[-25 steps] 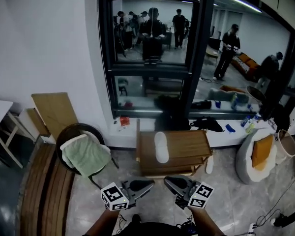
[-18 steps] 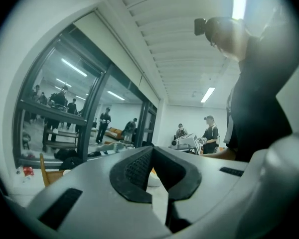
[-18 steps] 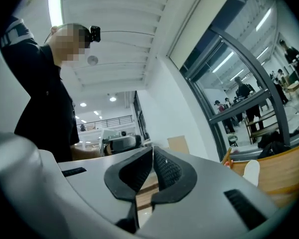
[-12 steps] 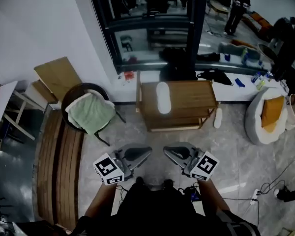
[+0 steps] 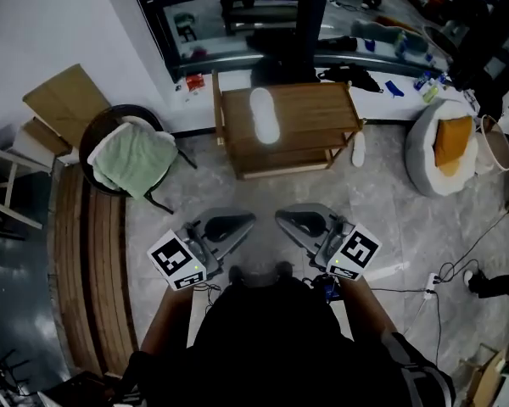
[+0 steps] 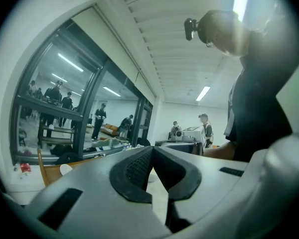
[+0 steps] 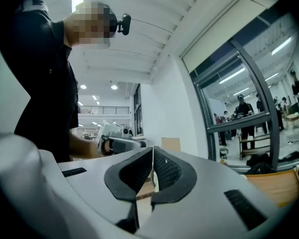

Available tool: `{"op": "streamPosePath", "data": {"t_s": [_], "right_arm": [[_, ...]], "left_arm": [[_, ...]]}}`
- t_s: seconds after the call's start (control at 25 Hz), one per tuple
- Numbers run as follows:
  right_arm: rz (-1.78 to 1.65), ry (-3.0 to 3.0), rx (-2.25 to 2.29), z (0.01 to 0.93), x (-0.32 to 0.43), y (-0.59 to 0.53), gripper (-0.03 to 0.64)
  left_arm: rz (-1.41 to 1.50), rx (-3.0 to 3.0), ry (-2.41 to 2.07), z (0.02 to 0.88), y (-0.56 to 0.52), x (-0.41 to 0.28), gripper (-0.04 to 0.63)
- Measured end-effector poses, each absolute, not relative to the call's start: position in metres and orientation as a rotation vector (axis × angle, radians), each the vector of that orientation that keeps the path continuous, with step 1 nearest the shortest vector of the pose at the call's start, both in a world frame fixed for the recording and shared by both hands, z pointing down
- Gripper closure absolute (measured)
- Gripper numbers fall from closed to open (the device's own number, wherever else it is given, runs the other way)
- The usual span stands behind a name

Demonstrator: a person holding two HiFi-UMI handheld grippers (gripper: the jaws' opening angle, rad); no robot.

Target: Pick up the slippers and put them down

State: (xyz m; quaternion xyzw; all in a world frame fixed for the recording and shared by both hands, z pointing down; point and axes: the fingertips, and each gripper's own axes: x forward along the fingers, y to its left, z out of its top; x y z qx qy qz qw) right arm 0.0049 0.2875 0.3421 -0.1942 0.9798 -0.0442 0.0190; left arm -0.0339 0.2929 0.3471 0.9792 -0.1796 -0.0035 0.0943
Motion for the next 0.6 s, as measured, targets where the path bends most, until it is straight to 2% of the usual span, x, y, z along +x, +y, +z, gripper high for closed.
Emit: {"op": "streamPosePath", "data": {"t_s": [0.28, 0.6], "right_arm": [[-0.049, 3.083, -0.768, 0.338, 0.006, 0.270, 0.592], [-0.128, 3.103, -0.849, 0.361, 0.025, 0.276, 0.592]], "left_arm": [[0.009, 2.941, -0.546, 0.345, 0.288, -0.056, 0.584], [0.016, 2.951, -0.413, 0.350, 0.306, -0.030, 0.584]]}}
